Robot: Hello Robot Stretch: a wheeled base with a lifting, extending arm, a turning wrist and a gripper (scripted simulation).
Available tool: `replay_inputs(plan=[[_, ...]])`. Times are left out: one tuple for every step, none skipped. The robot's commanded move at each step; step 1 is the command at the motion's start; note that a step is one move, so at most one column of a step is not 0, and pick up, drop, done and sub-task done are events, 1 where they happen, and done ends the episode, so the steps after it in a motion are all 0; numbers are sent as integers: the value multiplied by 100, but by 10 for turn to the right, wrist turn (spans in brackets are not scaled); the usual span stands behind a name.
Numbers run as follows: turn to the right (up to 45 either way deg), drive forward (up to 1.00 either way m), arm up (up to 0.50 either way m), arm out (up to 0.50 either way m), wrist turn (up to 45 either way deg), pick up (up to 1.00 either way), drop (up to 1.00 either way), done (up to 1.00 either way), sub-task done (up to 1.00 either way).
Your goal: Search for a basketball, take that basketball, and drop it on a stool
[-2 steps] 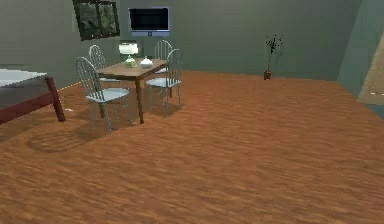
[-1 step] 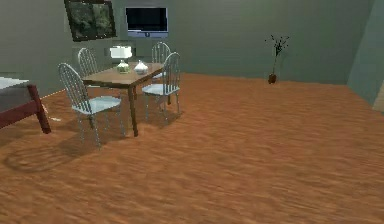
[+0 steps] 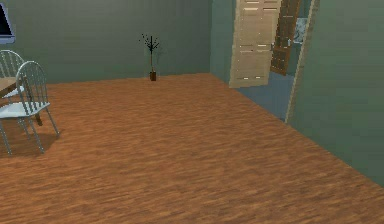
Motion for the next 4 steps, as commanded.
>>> replay_inputs(plan=[[0, 0, 50, 0, 0, 0, 0, 0, 0], [0, 0, 38, 0, 0, 0, 0, 0, 0], [0, 0, 0, 44, 0, 0, 0, 0, 0], [0, 0, 0, 0, 450, 0, 0, 0, 0]])
